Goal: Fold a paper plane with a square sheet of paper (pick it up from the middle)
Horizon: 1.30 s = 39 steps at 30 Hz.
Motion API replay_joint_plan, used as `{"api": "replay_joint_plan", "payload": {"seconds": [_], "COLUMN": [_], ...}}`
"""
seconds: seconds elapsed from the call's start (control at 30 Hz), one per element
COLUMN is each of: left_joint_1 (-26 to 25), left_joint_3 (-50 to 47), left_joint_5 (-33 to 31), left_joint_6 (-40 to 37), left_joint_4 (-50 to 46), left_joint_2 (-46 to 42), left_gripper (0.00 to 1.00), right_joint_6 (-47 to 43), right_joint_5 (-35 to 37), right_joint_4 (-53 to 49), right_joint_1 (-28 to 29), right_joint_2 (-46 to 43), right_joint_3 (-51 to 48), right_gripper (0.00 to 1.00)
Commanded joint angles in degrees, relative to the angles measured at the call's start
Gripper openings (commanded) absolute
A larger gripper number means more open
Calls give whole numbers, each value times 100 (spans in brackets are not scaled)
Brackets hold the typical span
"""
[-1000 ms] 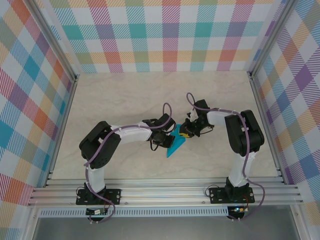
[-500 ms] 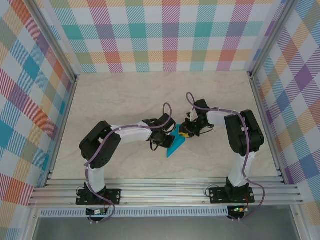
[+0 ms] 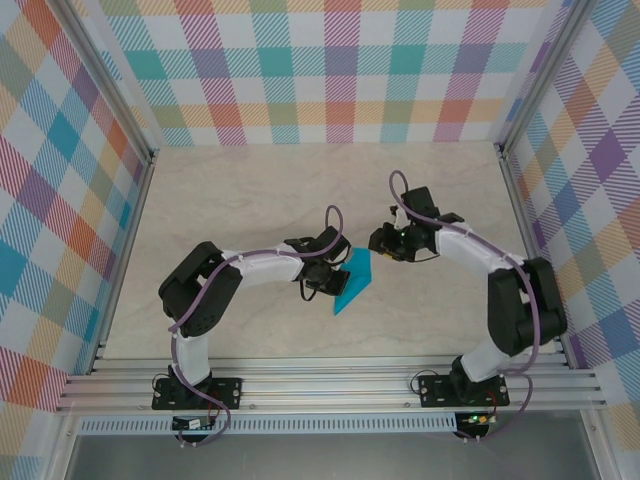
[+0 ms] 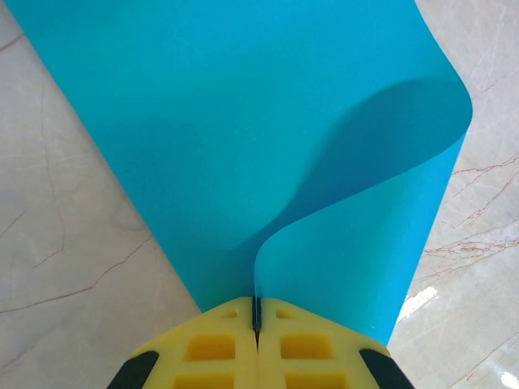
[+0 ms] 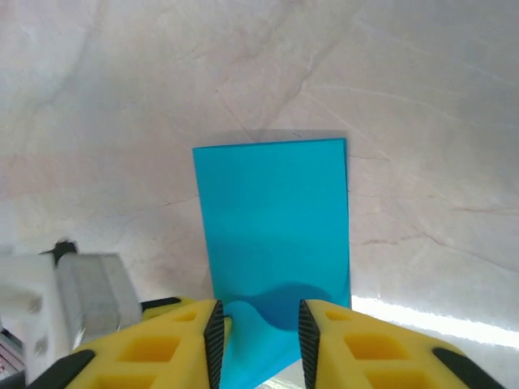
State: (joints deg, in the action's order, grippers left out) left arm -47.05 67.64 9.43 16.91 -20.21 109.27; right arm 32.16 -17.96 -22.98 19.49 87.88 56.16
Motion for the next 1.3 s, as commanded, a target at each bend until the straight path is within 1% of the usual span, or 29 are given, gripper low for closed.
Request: {"api": "replay_joint_plan", "payload": {"seconds": [0.0,0.07,0.1,0.13,0.2,0.23,0.27,0.4,0.5,0.57,0.63,0.73,0.87,1.27], "left_joint_1": [28,26,26,27,29,28,21,24,29,21,23,25,28,23], "left_joint_3": [-155,-150,-161,-172,-172,-164,-156,-100,-93,-85,-78,-82,-75,-47], "left_joint_5": [52,50,57,67,63,67,75,55,49,48,37,65,84,111], "left_joint_6": [-43,-58,-70,-67,-91,-103,-108,-144,-148,-144,-152,-144,-167,-172], "left_joint_4": [48,26,32,51,54,47,51,-18,-23,-27,-47,-43,-52,-80], "left_joint_2": [278,287,287,279,295,307,314,362,367,387,392,381,401,419], "left_gripper": [0,0,0,0,0,0,0,0,0,0,0,0,0,0], "right_joint_6": [353,607,738,869,1138,1291,1378,1621,1822,1986,2186,2258,2428,2521], "right_joint_5": [185,97,-39,-331,-918,-1062,-1128,-1053,-1082,-993,-746,-741,-723,-775], "right_joint_4": [423,847,1123,1455,2068,2221,2311,2785,3249,3545,3846,4061,4427,4728], "right_joint_1": [-26,-24,-24,-24,6,52,107,546,999,1315,1580,1835,2014,2145], "right_joint_2": [-721,-1181,-1381,-1524,-1630,-1642,-1648,-1643,-1343,-1100,-966,-719,-422,94], "right_joint_3": [-685,-1163,-1439,-1703,-2120,-2281,-2401,-2834,-2877,-2861,-2933,-2895,-2985,-2916], "right_gripper": [27,24,24,23,16,12,11,7,7,3,4,5,5,5]}}
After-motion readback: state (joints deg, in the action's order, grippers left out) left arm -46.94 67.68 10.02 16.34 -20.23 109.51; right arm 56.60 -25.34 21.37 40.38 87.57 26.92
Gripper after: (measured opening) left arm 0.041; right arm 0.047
